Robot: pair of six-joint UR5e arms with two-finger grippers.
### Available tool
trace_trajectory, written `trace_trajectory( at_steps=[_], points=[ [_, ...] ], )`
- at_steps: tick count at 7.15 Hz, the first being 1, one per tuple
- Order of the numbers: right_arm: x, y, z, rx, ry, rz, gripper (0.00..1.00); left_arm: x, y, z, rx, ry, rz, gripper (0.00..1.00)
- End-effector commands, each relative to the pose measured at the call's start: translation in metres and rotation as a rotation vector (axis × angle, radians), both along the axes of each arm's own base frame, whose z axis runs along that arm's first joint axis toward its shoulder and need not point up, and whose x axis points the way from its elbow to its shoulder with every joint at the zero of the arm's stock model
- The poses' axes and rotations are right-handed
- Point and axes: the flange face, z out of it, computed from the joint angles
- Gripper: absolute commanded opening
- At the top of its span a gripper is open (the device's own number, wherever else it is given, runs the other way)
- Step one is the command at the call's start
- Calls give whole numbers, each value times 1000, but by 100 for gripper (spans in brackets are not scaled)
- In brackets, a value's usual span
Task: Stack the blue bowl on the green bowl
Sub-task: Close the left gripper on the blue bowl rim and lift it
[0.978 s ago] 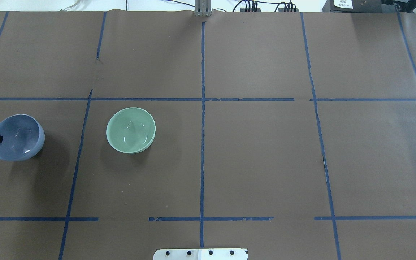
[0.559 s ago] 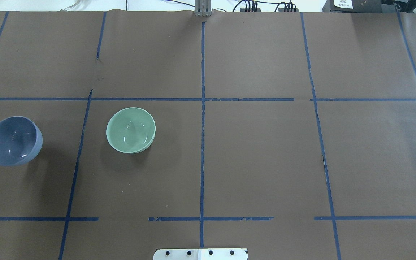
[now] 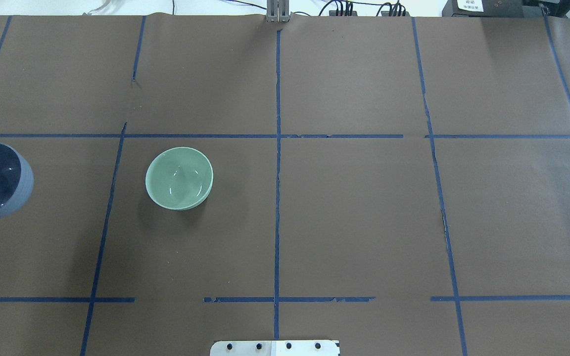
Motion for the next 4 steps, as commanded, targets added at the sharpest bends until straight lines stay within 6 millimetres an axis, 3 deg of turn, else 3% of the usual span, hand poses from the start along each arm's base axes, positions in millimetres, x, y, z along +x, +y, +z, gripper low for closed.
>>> trace_trajectory(
  at_steps=[1,2,4],
  points=[
    [0,0,0,0,1,0,100,-49,9,-59,-19,-54,-43,0],
    [0,0,0,-1,1,0,100,-51,16,-79,-28,-56,-44,0],
    [0,0,0,-1,1,0,100,-54,-1,-104,-47,-52,-86,0]
  ],
)
